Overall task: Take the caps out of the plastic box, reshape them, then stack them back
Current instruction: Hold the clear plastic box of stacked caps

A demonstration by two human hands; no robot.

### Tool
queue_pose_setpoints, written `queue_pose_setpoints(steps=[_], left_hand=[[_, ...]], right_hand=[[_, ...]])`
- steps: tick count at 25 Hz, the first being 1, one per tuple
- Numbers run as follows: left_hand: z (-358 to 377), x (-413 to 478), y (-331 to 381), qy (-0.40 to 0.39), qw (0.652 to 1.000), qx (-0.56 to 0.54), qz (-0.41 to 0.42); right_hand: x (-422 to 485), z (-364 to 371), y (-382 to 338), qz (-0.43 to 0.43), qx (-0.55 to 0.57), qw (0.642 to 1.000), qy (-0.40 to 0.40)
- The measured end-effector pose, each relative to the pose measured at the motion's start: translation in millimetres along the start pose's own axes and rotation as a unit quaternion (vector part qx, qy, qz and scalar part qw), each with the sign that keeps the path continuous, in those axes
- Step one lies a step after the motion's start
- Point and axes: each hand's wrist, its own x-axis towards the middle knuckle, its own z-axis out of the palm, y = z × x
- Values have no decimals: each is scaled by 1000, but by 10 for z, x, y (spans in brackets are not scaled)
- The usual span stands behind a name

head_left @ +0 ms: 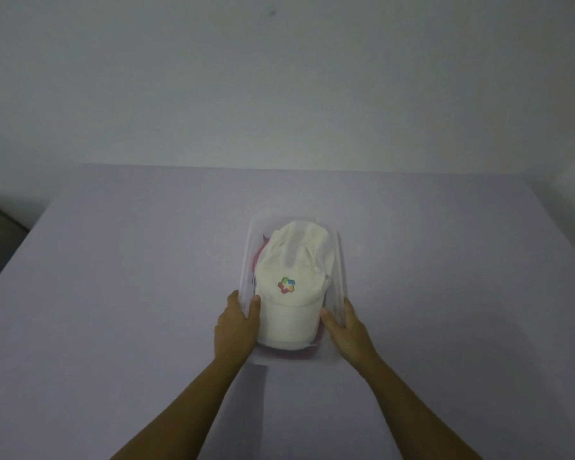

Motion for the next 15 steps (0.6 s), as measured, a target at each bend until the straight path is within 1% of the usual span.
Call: queue_pose_setpoints(steps=[2,5,6,9,15], left_hand=[[5,3,-10,6,1000,-23,-14],[9,-46,-120,85,996,1,-35],[1,-77,-146,92,995,-1,-47],[-26,-129,-196,69,994,-26,-86],[-63,-140,-218,55,994,-23,-96]], right_hand=[[-11,43,-5,0,55,998,9],[2,138,27,0,92,994,52],[9,154,38,-2,92,994,60],[39,166,58,6,86,995,58],[57,186,37,7,62,996,60]])
